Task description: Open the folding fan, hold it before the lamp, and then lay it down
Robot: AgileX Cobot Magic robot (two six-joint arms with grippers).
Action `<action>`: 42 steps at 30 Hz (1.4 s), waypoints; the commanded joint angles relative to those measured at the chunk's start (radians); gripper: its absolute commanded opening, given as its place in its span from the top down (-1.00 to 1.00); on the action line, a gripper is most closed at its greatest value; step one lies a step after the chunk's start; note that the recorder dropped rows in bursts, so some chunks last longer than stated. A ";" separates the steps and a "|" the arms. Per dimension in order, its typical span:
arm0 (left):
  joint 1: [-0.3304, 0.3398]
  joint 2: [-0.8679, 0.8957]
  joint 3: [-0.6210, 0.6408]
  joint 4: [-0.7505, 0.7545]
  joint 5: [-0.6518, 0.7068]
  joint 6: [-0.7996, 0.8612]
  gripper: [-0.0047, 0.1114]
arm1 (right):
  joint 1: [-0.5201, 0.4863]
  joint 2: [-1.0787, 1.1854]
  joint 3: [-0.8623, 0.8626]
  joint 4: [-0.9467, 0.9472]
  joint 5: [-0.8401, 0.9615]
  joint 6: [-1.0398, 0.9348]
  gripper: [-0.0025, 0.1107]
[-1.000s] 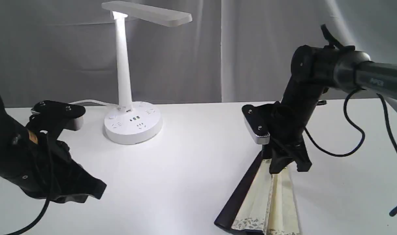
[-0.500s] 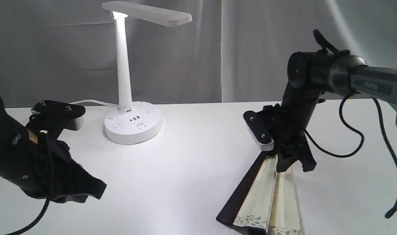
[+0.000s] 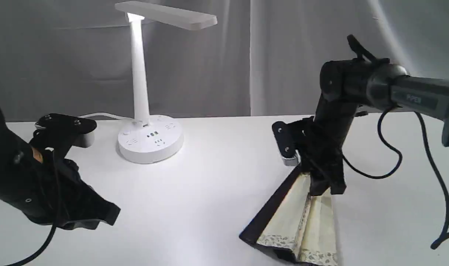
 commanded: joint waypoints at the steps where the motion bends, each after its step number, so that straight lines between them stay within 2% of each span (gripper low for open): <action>1: -0.007 -0.002 -0.001 0.001 -0.011 -0.006 0.68 | 0.013 0.037 0.016 0.018 0.003 0.252 0.00; 6: -0.007 -0.002 -0.001 0.001 -0.008 -0.006 0.68 | 0.013 0.037 0.016 0.038 0.026 0.586 0.04; 12: -0.007 -0.002 -0.001 0.001 -0.006 -0.006 0.68 | 0.013 0.037 0.016 0.064 0.117 0.826 0.04; 18: -0.007 -0.002 -0.001 0.001 0.000 -0.006 0.68 | 0.013 0.037 0.016 0.171 0.117 0.938 0.04; 21: -0.007 -0.002 -0.001 0.001 0.000 -0.006 0.68 | 0.013 0.037 0.014 0.214 0.117 0.932 0.04; 28: -0.007 -0.002 -0.001 0.001 0.001 -0.006 0.68 | 0.002 -0.029 0.014 0.180 0.117 0.888 0.04; 33: -0.007 -0.002 -0.001 0.001 0.001 -0.006 0.68 | -0.027 -0.053 0.014 0.148 0.015 0.952 0.04; 38: -0.007 -0.002 -0.001 0.001 -0.003 -0.006 0.68 | -0.027 -0.055 0.014 -0.001 0.025 0.747 -0.04; 42: -0.007 -0.002 -0.001 0.001 -0.005 -0.006 0.68 | -0.027 -0.053 0.014 0.016 0.018 0.533 -0.05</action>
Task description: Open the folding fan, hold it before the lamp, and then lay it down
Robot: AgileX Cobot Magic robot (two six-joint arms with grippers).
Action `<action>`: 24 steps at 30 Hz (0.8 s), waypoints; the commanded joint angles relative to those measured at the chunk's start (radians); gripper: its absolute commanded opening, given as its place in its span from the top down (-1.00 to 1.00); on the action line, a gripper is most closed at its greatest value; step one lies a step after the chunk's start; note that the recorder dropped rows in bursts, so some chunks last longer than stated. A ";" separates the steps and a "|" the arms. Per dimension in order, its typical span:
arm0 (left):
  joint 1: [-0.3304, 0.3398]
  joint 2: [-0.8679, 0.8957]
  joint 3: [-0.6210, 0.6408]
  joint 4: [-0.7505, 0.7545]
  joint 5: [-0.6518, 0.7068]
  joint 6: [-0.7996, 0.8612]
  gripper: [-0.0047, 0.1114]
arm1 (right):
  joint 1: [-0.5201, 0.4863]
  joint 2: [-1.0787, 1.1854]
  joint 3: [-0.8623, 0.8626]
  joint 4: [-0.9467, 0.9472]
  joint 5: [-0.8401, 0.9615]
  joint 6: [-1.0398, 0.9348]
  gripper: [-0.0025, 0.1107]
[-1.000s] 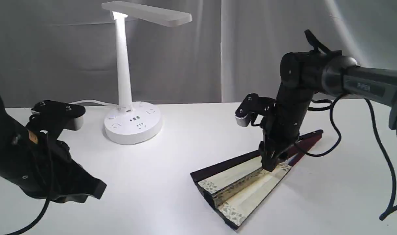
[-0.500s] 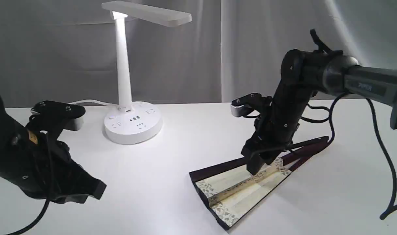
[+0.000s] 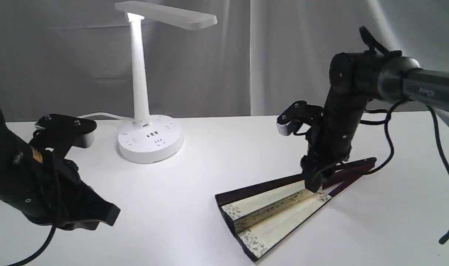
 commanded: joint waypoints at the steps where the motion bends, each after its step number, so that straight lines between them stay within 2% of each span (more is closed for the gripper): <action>1: -0.007 -0.002 -0.001 0.001 -0.008 -0.006 0.68 | -0.004 -0.012 0.005 0.008 -0.014 -0.223 -0.05; 3: -0.007 -0.002 -0.001 0.001 -0.010 -0.006 0.68 | -0.004 -0.012 0.005 0.007 -0.027 -0.323 -0.05; 8: -0.007 -0.002 -0.001 0.001 -0.012 -0.006 0.68 | -0.004 -0.012 0.005 0.007 -0.043 -0.432 -0.05; 15: -0.007 -0.002 -0.001 0.001 -0.012 -0.006 0.68 | -0.004 0.014 0.005 -0.068 -0.173 -0.420 -0.05; 21: -0.007 -0.002 -0.001 0.001 -0.012 -0.006 0.68 | -0.008 0.014 0.005 -0.068 -0.077 -0.420 -0.05; 24: -0.007 -0.002 -0.001 0.001 -0.012 -0.006 0.68 | -0.008 0.018 0.005 -0.068 -0.042 -0.489 -0.05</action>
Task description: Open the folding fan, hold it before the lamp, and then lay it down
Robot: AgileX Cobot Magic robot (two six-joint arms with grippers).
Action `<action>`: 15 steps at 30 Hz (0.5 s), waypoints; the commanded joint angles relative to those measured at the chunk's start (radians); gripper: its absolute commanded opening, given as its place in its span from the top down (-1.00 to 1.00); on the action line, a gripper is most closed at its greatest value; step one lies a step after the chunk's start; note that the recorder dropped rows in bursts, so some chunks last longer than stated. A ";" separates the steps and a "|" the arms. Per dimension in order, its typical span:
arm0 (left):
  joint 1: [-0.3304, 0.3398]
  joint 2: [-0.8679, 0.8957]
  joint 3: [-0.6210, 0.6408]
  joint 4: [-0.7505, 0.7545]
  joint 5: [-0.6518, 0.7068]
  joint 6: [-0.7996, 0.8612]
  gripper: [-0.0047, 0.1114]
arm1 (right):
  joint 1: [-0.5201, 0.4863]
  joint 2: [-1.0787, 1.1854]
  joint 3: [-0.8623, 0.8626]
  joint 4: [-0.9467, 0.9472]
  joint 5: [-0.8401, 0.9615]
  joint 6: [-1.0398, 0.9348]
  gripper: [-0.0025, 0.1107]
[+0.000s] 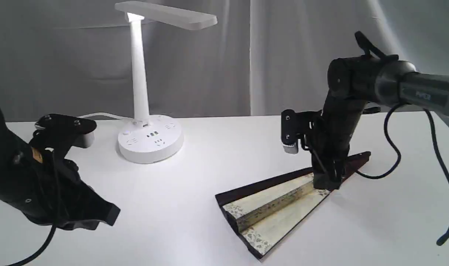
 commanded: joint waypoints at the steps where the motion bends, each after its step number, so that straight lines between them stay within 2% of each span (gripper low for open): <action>1: -0.007 -0.002 -0.001 0.001 -0.012 -0.006 0.68 | -0.002 0.001 0.005 -0.011 0.041 -0.067 -0.05; 5: -0.007 -0.002 -0.001 0.001 -0.012 -0.006 0.68 | 0.021 -0.029 0.005 0.004 0.018 -0.161 -0.05; 10: -0.007 -0.002 -0.001 0.001 -0.012 -0.006 0.68 | 0.050 -0.069 0.005 0.051 -0.080 -0.177 -0.05; 15: -0.007 -0.002 -0.001 0.001 -0.012 -0.006 0.68 | 0.065 -0.071 0.005 0.198 0.024 -0.237 -0.05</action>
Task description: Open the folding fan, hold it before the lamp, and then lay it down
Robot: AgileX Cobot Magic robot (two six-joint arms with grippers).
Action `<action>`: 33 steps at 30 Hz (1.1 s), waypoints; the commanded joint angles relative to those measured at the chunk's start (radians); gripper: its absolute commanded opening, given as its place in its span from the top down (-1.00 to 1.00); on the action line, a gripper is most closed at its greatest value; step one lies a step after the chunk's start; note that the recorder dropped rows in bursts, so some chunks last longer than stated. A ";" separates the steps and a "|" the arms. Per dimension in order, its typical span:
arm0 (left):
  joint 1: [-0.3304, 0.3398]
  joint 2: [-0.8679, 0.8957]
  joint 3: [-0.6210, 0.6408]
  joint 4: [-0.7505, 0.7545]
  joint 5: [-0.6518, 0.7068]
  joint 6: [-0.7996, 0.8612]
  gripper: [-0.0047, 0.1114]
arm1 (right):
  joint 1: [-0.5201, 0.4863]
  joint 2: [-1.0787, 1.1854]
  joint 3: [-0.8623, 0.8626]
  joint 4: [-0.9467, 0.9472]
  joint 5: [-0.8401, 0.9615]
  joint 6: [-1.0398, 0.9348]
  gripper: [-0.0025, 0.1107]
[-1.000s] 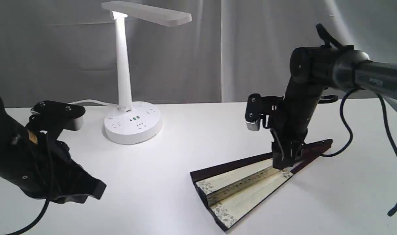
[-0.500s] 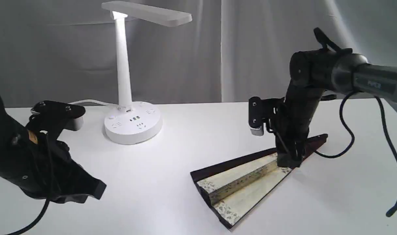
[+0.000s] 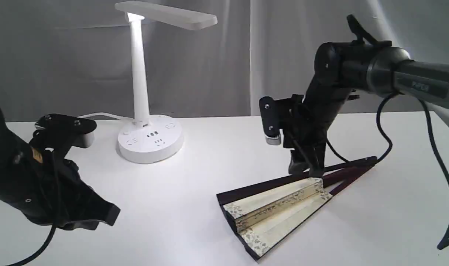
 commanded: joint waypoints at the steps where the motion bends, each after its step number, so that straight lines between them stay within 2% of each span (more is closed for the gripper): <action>1: -0.007 -0.002 -0.001 0.001 -0.012 -0.006 0.68 | 0.009 -0.001 0.001 0.095 0.120 -0.079 -0.05; 8: -0.007 -0.002 -0.001 0.001 -0.012 -0.006 0.68 | 0.020 0.025 0.047 0.079 0.160 -0.125 0.01; 15: -0.007 -0.002 -0.001 0.001 -0.012 -0.006 0.68 | 0.020 0.034 0.147 0.012 -0.062 -0.108 0.01; 18: -0.007 -0.002 -0.001 0.001 -0.012 -0.006 0.68 | 0.020 0.034 0.154 0.024 -0.081 -0.106 0.01; 21: -0.007 -0.002 -0.001 0.001 -0.012 -0.006 0.68 | 0.020 0.034 0.154 0.047 -0.041 -0.104 0.08; 23: -0.007 -0.002 -0.001 0.001 -0.012 -0.006 0.68 | 0.020 0.034 0.154 0.047 0.000 -0.089 0.21; 27: -0.007 -0.002 -0.001 0.001 -0.012 -0.006 0.68 | 0.020 0.034 0.154 0.047 0.032 0.157 0.41; 31: -0.007 -0.002 -0.001 0.001 -0.012 -0.006 0.68 | 0.020 0.034 0.154 0.040 0.029 0.518 0.40; 33: -0.007 -0.002 -0.001 0.001 -0.012 -0.006 0.68 | 0.020 0.034 0.154 0.037 0.033 0.615 0.38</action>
